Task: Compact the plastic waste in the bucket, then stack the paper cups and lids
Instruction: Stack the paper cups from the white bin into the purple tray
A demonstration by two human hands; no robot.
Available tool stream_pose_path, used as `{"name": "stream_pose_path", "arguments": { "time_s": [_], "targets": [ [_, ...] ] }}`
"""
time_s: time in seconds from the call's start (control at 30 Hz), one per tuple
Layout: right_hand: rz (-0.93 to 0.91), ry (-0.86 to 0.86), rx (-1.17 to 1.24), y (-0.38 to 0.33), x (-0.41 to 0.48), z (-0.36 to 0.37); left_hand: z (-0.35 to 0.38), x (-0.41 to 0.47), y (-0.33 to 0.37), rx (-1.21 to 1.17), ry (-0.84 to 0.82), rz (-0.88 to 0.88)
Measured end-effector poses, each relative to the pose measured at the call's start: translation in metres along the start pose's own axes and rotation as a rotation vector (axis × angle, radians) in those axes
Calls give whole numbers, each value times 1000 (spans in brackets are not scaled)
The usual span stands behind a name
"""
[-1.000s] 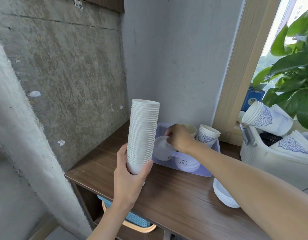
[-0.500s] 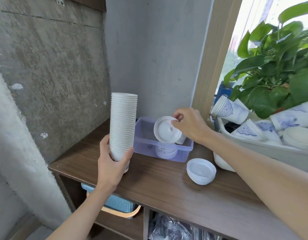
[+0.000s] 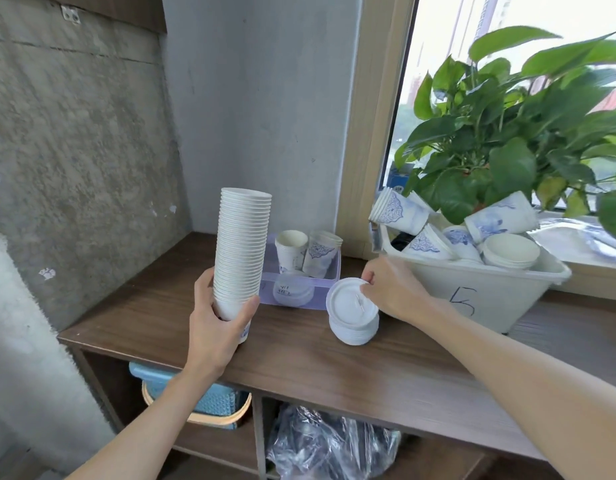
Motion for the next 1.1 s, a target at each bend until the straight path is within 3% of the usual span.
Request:
{"name": "stream_pose_path", "arguments": {
  "time_s": [0.37, 0.53, 0.73, 0.9, 1.1],
  "targets": [
    [12, -26, 68, 16, -15, 12, 1, -1, 1, 37, 14, 7],
    [3, 45, 52, 12, -17, 10, 1, -1, 1, 23, 25, 12],
    [-167, 140, 103, -23, 2, 12, 0, 0, -1, 3, 37, 3],
    [-307, 31, 147, -58, 30, 33, -2, 3, -4, -10, 41, -4],
    [-89, -267, -11, -76, 72, 72, -3, 3, -6, -57, 48, -16]
  ]
}}
Point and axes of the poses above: each hand's wrist, its own x-axis towards the middle knuckle, its own z-axis out of the palm, y = z × x, the point moved 3 cm from there along x, towards the middle knuckle, and after that the axes turned 6 degrees about x, right-handed, at the moved point
